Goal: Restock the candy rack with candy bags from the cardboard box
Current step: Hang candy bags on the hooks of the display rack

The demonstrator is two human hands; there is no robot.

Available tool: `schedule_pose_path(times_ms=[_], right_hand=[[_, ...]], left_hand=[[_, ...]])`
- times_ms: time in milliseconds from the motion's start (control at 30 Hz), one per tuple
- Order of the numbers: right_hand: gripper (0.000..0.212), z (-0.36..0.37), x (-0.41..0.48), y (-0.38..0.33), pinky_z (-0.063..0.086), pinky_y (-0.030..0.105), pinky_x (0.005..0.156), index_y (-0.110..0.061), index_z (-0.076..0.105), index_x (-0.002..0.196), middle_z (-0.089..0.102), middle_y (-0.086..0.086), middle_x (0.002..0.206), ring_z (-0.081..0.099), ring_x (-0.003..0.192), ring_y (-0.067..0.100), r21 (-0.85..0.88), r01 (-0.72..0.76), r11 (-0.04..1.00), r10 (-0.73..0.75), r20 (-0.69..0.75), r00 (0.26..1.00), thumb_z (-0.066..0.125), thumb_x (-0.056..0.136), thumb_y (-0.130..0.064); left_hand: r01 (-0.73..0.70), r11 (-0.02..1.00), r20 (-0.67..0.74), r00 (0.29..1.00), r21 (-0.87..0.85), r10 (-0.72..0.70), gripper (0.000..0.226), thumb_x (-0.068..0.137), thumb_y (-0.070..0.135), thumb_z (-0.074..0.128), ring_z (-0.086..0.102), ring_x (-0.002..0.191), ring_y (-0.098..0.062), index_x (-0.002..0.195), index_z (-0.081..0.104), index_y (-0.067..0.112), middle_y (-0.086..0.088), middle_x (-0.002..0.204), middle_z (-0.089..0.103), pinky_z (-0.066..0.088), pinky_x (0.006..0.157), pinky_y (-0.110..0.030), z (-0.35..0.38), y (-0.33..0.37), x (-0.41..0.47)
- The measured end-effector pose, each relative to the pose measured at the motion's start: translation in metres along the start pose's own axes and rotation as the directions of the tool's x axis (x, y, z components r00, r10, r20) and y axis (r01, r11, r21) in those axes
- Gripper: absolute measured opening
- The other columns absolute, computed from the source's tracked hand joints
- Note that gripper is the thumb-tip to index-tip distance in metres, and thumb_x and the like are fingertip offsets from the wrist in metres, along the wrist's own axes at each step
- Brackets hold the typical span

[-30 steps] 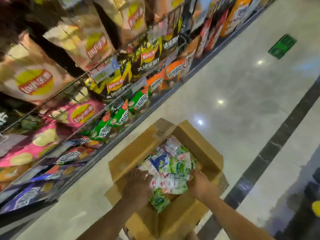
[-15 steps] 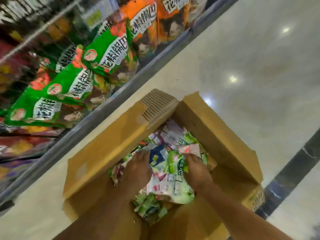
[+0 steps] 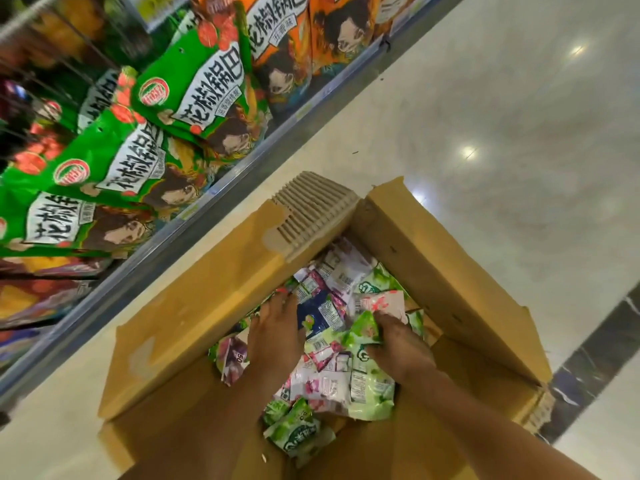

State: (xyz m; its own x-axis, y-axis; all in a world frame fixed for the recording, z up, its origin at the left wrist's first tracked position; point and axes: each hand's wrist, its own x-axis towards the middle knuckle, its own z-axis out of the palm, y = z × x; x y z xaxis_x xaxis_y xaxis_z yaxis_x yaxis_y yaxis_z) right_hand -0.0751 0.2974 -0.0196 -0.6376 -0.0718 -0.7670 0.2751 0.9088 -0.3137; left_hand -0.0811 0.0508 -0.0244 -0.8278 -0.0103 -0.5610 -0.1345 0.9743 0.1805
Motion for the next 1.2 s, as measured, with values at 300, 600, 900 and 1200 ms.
schedule_pose_path(times_ms=[300,600,900,1200], right_hand=[[0.04,-0.025,-0.012,0.006,0.055,0.033,0.076,-0.024,0.049,0.128,0.067,-0.002,0.111,0.063,0.087,0.017,0.33,-0.209,0.921,0.244,-0.07,0.967,0.066,0.096,-0.039],[0.053,-0.011,-0.004,0.022,0.056,0.029,0.084,-0.024,0.048,0.138,0.064,0.0,0.127,0.063,0.104,0.018,0.343,-0.186,0.921,0.225,-0.078,0.971,0.073,0.092,-0.028],[0.058,-0.027,-0.02,0.022,0.06,0.024,0.064,-0.032,0.049,0.137,0.064,-0.003,0.119,0.068,0.081,0.011,0.4,-0.154,0.904,0.196,-0.067,0.978,0.074,0.089,-0.011],[0.045,-0.076,-0.084,-0.018,0.063,0.041,0.073,-0.026,0.054,0.125,0.071,-0.001,0.108,0.071,0.084,0.016,0.334,-0.095,0.938,0.148,-0.137,0.979,0.078,0.088,-0.018]], left_hand=[[0.614,0.408,0.354,0.756,-0.676,-0.55,0.06,0.091,0.039,0.078,0.063,0.101,-0.039,0.13,0.049,0.003,-0.019,0.129,0.058,0.053,0.083,-0.044,0.029,0.046,-0.004],[0.755,0.517,0.478,0.655,-0.403,-0.584,0.133,0.081,0.069,0.075,0.016,0.154,-0.04,0.163,-0.004,0.0,-0.022,0.165,0.013,0.029,0.121,-0.047,0.039,0.096,0.029],[0.633,0.474,0.435,0.77,-0.612,-0.467,0.068,0.087,0.018,0.073,0.06,0.117,-0.043,0.148,0.044,0.011,-0.018,0.141,0.05,0.054,0.102,-0.051,0.042,0.046,0.002],[0.502,0.556,0.462,0.858,-0.663,-0.224,0.043,0.099,0.006,0.062,0.026,0.122,-0.019,0.141,0.053,0.01,-0.02,0.135,0.039,0.048,0.102,-0.034,-0.073,0.029,-0.039]])
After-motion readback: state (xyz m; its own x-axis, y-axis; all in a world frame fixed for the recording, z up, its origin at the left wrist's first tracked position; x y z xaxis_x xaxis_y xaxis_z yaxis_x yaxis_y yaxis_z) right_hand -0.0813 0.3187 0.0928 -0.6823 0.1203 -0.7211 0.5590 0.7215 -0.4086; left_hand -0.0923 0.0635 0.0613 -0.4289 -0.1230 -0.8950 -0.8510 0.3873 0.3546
